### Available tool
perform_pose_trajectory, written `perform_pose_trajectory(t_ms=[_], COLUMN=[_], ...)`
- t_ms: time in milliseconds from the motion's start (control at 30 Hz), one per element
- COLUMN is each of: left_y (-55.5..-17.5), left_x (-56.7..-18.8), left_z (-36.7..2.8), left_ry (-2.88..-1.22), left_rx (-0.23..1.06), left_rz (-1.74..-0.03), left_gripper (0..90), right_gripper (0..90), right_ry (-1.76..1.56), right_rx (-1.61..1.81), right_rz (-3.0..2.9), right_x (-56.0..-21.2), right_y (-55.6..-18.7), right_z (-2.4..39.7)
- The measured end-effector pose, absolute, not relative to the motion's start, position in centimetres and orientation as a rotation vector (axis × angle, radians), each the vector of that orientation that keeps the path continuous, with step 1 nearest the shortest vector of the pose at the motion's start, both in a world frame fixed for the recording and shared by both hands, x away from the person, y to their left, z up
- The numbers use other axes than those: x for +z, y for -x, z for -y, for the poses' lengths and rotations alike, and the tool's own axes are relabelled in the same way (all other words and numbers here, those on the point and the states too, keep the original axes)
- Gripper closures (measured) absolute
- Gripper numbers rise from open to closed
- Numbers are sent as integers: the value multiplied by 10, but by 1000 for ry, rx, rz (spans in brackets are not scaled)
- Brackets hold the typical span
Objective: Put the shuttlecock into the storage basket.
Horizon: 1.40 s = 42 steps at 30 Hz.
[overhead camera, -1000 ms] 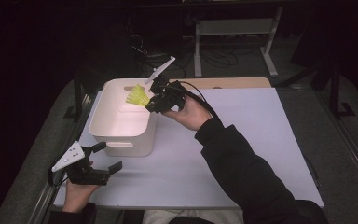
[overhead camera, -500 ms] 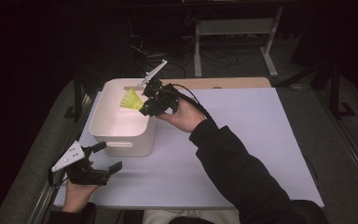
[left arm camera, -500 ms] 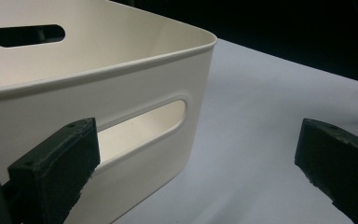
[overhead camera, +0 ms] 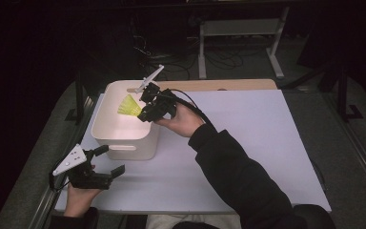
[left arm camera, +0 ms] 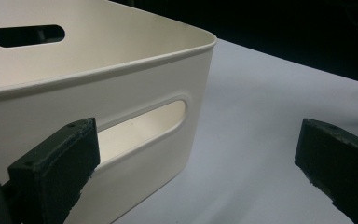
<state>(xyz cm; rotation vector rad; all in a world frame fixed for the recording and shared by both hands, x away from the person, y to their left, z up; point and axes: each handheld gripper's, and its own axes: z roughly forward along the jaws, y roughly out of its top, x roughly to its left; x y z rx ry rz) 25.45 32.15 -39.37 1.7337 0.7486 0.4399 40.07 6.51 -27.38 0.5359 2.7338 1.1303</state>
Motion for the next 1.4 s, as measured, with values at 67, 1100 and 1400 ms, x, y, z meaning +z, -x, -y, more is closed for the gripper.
perform_pose_trajectory(t_ms=[67,1100,1400], left_y=[-254,-254,-254], left_x=[-394,-394,-394], left_z=[-321,-321,-321], left_ry=[-1734,-1733,-1733], left_rx=[439,436,436], left_rz=[-748,-746,-745], left_gripper=[0,0,0], right_gripper=[634,634,634], right_ry=[-533,-505,-514], right_rx=[1125,1082,1067], right_rz=[-2743,-2825,-2844], right_x=[-276,-301,-309], right_y=[-401,-405,-407], right_z=[-68,-88,-91])
